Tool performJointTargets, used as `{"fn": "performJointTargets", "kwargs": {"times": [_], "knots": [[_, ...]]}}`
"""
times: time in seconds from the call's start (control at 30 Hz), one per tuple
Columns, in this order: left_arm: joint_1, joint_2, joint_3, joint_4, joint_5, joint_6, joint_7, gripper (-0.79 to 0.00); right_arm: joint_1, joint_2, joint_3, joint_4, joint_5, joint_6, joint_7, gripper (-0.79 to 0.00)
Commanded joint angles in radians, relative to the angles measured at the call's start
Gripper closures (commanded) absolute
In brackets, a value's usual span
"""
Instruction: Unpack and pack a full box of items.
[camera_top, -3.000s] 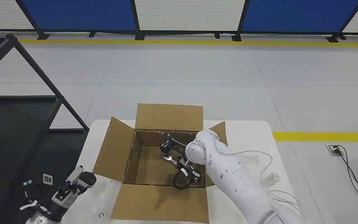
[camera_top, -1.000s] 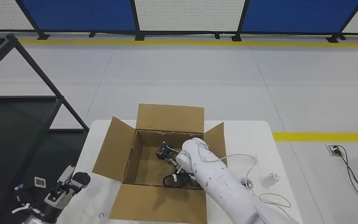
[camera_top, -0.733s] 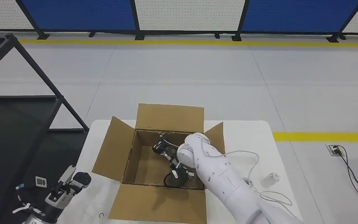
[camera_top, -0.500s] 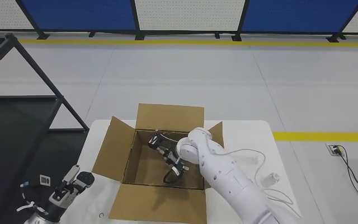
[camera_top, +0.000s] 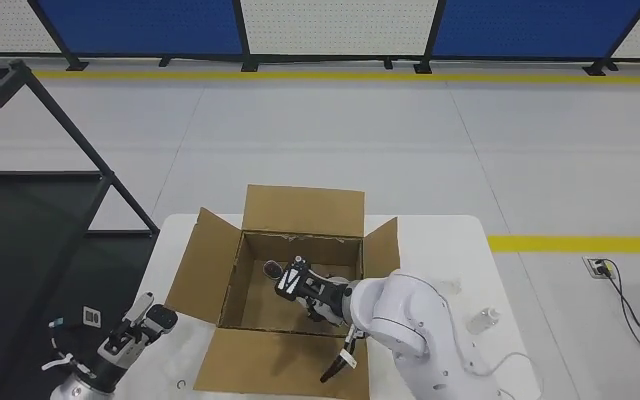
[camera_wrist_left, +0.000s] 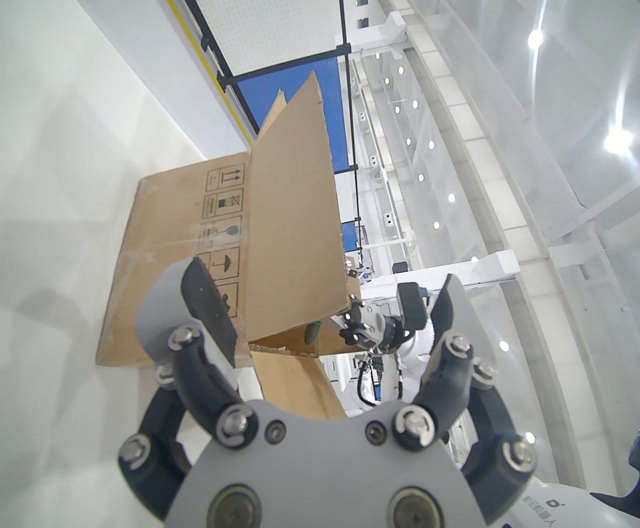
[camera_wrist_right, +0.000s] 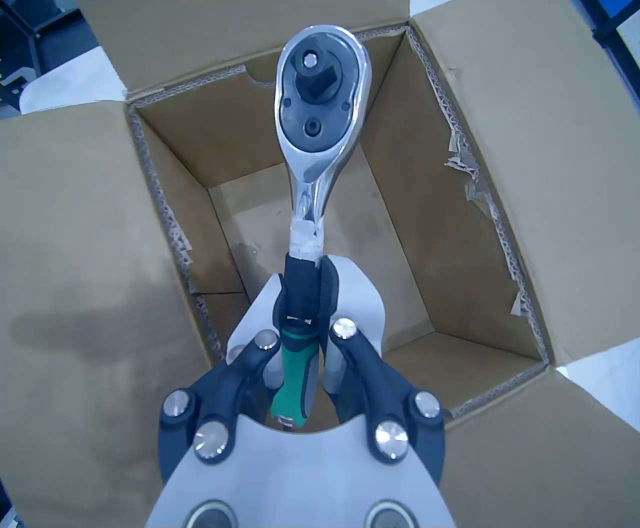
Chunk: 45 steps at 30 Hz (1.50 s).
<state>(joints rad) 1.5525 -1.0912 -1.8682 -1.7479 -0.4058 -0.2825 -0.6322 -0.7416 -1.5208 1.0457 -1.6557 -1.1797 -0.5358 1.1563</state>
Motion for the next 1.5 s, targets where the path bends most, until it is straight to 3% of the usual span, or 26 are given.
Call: {"fn": "performJointTargets", "kwargs": {"times": [0.0, 0.4, 0.6, 0.97, 1.23, 1.47], "knots": [[-0.002, 0.0, -0.001, 0.006, 0.0, 0.001, 0.0, -0.785, 0.003, -0.001, -0.002, 0.006, 0.0, 0.001, -0.001, 0.0], [-0.014, 0.002, 0.006, 0.034, -0.003, 0.012, -0.006, -0.785, -0.011, 0.001, 0.0, 0.0, -0.006, 0.01, -0.036, 0.0], [-0.03, 0.001, 0.037, 0.047, 0.022, 0.025, -0.004, -0.785, -0.079, 0.021, 0.06, -0.22, 0.043, -0.022, -0.069, 0.0], [-0.079, 0.001, 0.091, 0.051, 0.052, 0.048, -0.012, -0.785, -0.357, 0.072, 0.29, -0.694, 0.154, -0.044, -0.075, 0.0], [-0.106, 0.003, 0.085, 0.052, 0.019, 0.044, -0.015, -0.785, -0.558, 0.1, 0.531, -0.694, 0.23, -0.108, -0.277, 0.0], [-0.138, 0.007, 0.06, 0.066, -0.005, 0.062, -0.005, -0.785, -0.768, 0.113, 0.73, -0.694, 0.298, -0.069, -0.428, 0.0]]}}
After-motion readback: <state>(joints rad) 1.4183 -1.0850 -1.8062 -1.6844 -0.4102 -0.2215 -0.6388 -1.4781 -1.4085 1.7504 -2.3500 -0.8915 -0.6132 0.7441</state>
